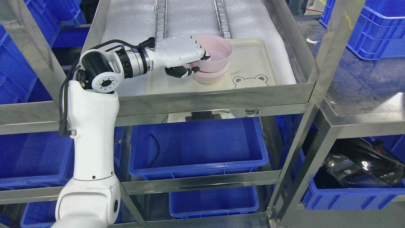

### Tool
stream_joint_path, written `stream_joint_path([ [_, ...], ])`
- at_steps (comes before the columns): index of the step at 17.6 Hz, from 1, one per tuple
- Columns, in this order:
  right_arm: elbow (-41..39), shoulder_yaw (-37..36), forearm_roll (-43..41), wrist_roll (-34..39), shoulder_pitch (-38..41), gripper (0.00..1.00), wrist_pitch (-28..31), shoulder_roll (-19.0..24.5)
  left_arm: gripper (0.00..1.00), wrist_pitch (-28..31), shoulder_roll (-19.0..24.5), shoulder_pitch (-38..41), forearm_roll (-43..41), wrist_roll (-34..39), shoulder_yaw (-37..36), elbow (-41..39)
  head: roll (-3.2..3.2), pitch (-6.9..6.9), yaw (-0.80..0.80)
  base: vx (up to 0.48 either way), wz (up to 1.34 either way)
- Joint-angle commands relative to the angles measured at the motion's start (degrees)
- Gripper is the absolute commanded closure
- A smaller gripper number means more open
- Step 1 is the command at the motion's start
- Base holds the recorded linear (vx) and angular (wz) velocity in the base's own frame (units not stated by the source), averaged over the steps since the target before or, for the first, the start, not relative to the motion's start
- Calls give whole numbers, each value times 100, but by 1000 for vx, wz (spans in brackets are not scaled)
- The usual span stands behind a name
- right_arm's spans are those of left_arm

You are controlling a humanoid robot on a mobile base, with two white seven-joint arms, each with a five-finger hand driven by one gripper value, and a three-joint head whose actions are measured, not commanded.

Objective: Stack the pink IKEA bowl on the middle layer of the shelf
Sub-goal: 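Lower the held bowl onto the pink bowl on the tray, then open the left hand to release the stacked bowl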

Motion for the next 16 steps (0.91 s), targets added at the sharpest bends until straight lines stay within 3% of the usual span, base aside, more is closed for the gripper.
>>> stream_joint_path([
  [1, -100, 0, 0, -3, 123, 0, 4, -100, 67, 4, 41, 19, -45, -7, 49, 57, 0, 0, 0, 0, 0],
  [4, -100, 0, 0, -3, 123, 0, 4, -100, 66, 4, 279, 19, -37, 2, 110, 57, 0, 0, 0, 0, 0],
  [10, -100, 0, 0, -3, 123, 0, 4, -100, 63, 4, 305, -95, -2, 55, 732, 48, 0, 0, 0, 0, 0],
  [11, -100, 0, 0, -3, 123, 0, 4, -100, 57, 4, 270, -147, 33, 81, 908, 48, 0, 0, 0, 0, 0],
  [14, -100, 0, 0, -3, 123, 0, 4, -100, 23, 4, 104, -130, 252, 414, 1147, 48, 0, 0, 0, 0, 0],
  [16, -100, 0, 0, -3, 123, 0, 4, -100, 22, 4, -220, -86, 970, 503, 1121, 48, 0, 0, 0, 0, 0],
])
